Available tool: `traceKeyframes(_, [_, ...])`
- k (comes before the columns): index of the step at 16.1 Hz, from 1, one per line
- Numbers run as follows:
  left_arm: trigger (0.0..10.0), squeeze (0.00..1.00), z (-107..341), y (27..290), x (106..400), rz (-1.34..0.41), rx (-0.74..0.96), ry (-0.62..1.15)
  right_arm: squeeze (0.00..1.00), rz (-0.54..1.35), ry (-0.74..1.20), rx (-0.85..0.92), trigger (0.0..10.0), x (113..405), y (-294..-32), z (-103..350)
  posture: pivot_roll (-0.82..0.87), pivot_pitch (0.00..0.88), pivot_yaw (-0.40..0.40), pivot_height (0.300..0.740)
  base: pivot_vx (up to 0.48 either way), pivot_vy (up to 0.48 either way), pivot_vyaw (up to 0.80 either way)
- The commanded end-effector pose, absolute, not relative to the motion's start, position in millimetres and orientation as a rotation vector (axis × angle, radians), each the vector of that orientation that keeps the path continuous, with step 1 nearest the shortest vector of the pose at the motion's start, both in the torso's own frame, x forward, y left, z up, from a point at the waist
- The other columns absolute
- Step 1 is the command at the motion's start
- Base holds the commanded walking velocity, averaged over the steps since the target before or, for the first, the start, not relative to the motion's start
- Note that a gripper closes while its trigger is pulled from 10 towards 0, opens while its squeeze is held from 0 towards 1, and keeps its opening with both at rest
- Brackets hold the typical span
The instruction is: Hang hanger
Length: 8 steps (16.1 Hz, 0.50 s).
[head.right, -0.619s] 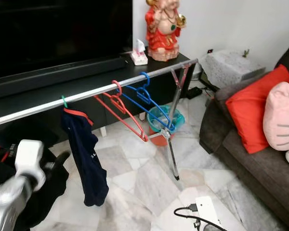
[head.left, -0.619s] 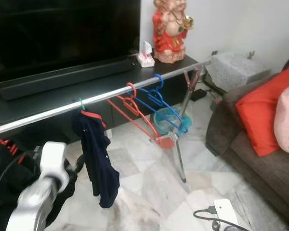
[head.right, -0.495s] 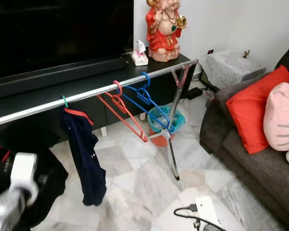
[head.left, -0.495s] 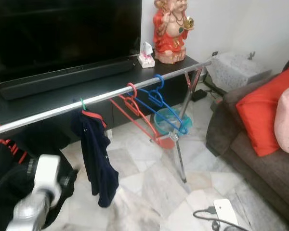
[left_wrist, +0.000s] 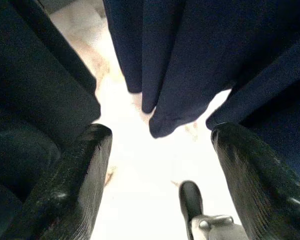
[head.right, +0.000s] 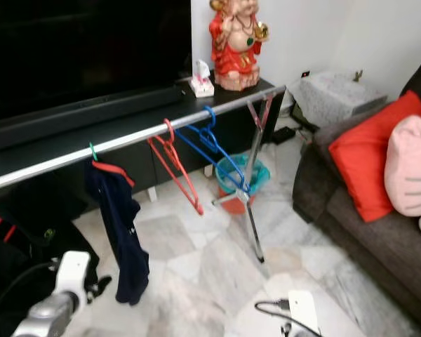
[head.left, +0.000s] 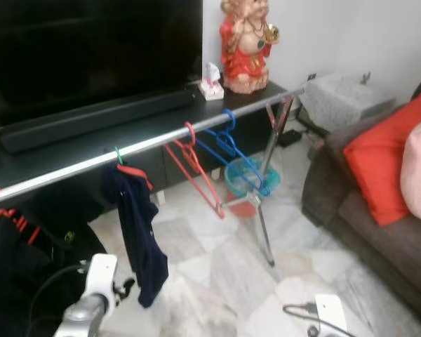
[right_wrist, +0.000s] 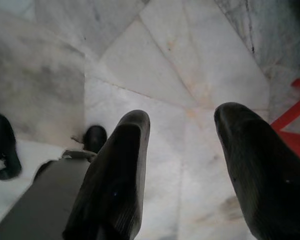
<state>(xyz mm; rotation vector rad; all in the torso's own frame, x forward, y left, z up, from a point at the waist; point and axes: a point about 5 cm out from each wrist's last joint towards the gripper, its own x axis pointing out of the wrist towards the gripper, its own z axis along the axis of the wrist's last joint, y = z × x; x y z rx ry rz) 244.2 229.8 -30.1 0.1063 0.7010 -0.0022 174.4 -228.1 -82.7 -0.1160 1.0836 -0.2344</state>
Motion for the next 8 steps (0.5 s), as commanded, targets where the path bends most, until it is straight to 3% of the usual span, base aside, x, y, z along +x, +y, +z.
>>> traceKeyframes(1, [10.0,0.0,-38,227,240,-0.001,0.135,0.749,0.0,-0.294,1.079,-0.055,10.0,172,-228,-84,0.08,0.0,0.012,0.732,0.0,0.0,0.0])
traceKeyframes(5, [10.0,0.0,-53,231,222,0.033,0.143,0.837,0.0,-0.316,1.078,-0.018,10.0,170,-223,-86,0.02,0.0,0.044,0.732,0.0,0.0,0.0])
traceKeyframes(8, [10.0,0.0,-65,246,194,0.083,0.12,0.896,0.0,-0.343,1.08,0.002,10.0,171,-222,-86,0.03,0.0,0.044,0.732,0.0,0.0,0.0])
